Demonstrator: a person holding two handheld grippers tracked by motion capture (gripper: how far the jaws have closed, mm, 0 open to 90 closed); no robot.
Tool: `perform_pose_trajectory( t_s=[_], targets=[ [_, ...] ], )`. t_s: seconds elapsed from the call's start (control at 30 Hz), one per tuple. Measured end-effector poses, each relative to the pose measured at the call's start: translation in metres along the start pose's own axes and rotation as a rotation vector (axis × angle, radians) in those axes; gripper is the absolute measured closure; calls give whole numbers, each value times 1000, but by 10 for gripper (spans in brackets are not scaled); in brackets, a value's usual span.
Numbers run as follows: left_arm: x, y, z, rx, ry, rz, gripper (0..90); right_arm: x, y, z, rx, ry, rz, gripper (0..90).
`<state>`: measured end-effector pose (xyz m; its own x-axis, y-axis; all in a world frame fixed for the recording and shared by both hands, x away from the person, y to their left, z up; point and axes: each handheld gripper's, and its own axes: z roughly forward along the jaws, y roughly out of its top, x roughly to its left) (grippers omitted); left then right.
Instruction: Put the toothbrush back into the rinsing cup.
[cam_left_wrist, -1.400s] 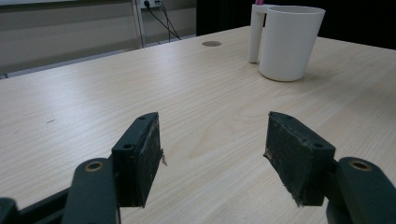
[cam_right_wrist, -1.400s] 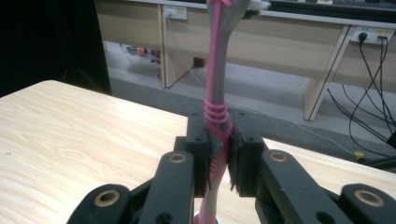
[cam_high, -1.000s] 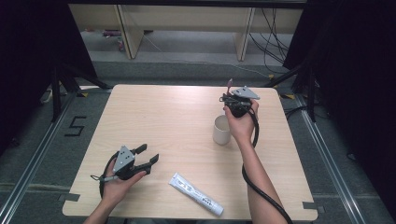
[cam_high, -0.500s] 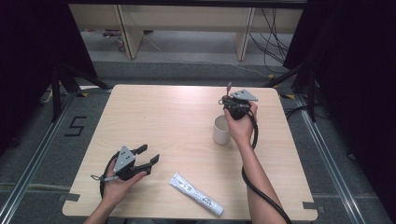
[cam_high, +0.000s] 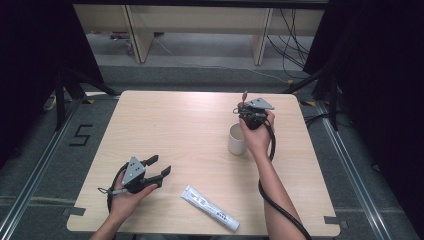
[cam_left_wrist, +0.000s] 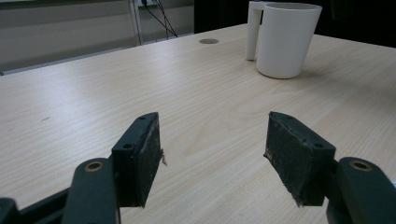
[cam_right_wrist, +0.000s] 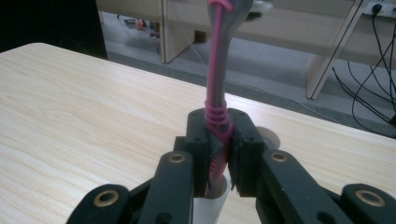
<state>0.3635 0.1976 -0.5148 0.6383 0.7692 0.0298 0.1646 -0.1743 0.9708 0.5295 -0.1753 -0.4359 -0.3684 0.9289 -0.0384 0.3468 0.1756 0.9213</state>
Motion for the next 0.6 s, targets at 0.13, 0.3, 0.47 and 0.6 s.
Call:
perform_pose_trajectory(
  t_s=[0.13,0.3,0.47,0.6],
  targets=[
    [-1,0,1,-1,-3,-2,356,0,-1,1,5,-4,-14,799],
    [-2,-1,2,-8,-10,-10,356,-1,-2,1,23,-3,-22,798],
    [-2,-1,2,8,-8,-9,355,0,-4,2,18,-4,-9,798],
    [-2,-1,3,-3,-12,-12,355,1,-5,3,23,-9,-17,797]
  ],
)
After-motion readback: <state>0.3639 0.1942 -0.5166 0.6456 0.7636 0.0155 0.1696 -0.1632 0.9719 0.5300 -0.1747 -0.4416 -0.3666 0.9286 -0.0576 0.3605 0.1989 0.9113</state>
